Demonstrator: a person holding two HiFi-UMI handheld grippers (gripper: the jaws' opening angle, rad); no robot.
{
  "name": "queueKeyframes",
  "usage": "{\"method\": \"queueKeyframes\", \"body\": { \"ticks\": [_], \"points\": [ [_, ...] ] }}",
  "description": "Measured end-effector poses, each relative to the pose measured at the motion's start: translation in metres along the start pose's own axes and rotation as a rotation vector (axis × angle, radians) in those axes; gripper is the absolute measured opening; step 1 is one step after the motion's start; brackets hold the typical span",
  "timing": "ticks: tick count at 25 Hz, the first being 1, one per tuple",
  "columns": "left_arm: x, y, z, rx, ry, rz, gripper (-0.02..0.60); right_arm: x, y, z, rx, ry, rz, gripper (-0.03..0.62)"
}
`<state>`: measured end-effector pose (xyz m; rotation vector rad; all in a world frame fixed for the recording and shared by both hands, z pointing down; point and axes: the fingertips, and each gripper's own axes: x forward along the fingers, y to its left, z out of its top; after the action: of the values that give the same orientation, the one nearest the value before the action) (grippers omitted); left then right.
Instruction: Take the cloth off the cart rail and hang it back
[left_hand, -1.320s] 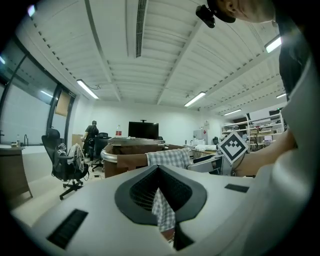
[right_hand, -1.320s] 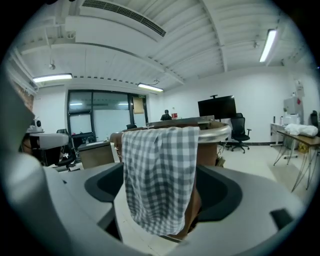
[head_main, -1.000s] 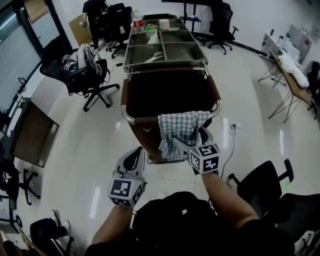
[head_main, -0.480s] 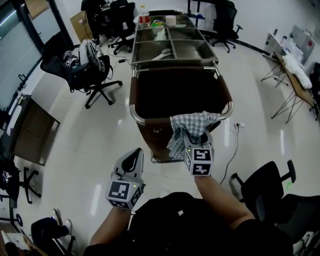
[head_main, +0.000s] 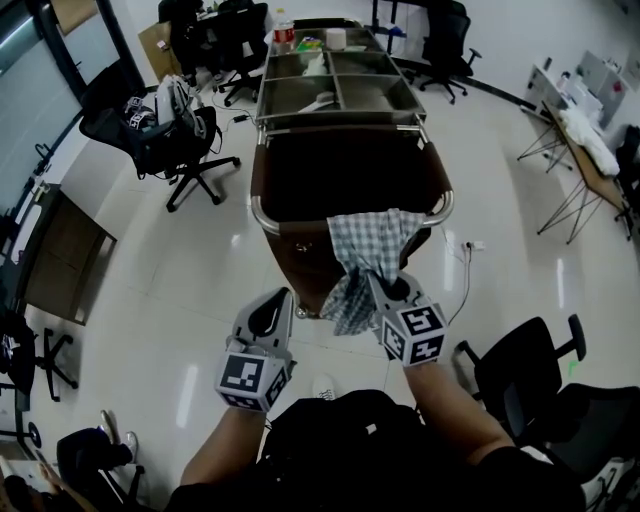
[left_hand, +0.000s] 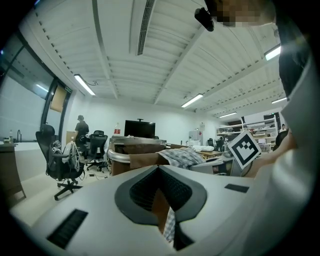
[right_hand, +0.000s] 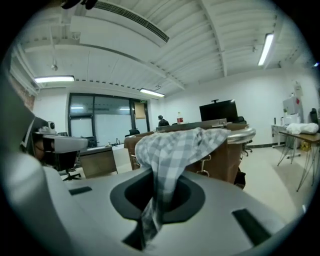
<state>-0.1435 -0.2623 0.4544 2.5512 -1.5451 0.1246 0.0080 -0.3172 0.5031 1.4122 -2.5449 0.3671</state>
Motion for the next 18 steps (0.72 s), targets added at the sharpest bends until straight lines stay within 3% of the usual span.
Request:
{"method": "queueKeyframes", "body": {
  "ticks": [7, 18],
  "points": [
    [-0.024, -0.044, -0.005, -0.023, -0.007, 0.052, 0.0, -0.073, 0.02, -0.025, -0.003, 0.039, 0.154, 0.041],
    [-0.063, -0.157, -0.028, -0.02, -0.003, 0.079, 0.0, -0.18, 0.017, -0.064, -0.034, 0.075, 0.242, 0.041]
  ]
}}
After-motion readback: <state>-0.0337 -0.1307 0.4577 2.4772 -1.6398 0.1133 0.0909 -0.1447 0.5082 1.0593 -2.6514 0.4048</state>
